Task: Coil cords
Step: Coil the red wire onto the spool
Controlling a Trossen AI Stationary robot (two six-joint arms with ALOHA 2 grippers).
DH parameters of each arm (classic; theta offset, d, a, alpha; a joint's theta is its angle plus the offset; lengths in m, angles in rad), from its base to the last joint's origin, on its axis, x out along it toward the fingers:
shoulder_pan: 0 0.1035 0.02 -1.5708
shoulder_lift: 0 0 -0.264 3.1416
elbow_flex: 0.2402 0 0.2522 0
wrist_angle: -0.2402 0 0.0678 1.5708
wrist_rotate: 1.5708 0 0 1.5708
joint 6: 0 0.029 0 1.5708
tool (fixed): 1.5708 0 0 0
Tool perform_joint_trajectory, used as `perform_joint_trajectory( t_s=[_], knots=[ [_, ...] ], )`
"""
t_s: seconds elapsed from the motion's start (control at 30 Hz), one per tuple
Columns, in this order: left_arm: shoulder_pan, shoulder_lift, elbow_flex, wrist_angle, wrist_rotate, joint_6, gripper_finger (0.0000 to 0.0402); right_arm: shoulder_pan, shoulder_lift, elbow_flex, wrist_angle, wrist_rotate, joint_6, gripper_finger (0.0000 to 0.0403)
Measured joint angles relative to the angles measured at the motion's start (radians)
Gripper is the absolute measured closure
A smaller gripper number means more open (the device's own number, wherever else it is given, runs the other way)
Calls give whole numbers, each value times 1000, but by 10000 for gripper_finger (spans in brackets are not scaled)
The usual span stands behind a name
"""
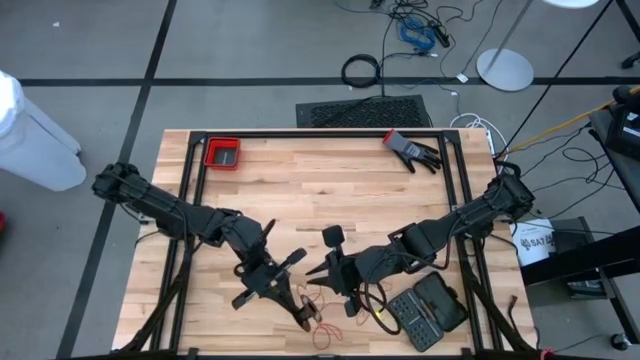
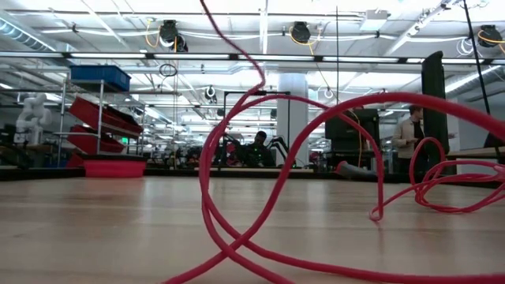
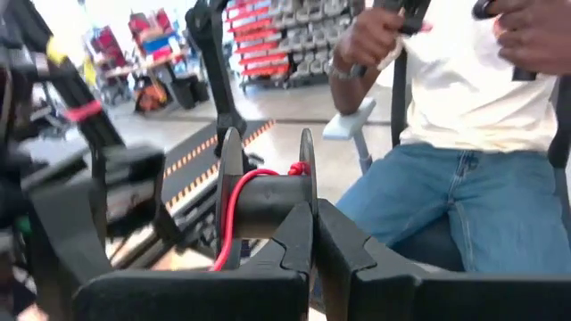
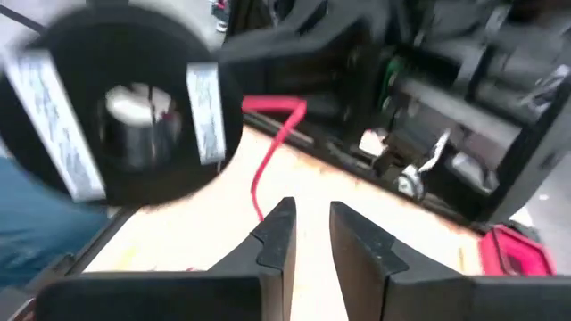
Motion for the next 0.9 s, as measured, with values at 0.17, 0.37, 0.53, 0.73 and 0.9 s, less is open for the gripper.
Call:
perform_joint_trajectory(
  t_s=[0.17, 0.37, 0.53, 0.73, 0.9],
  knots=[
    [-12, 0, 0, 58, 4, 2, 393, -7, 0, -1, -74, -29, 53, 344],
    [-15, -8, 0, 66, -20, 5, 393, -3, 0, -1, -122, -27, 97, 344],
    [-15, -42, 0, 64, -63, 1, 393, 29, 0, -24, -146, -22, 198, 344],
    [-49, -96, 0, 23, -118, 0, 393, 34, 6, -133, 16, 71, 214, 344],
    [-83, -127, 0, -44, -242, 4, 393, 12, 5, -200, 178, 42, 227, 344]
  ],
)
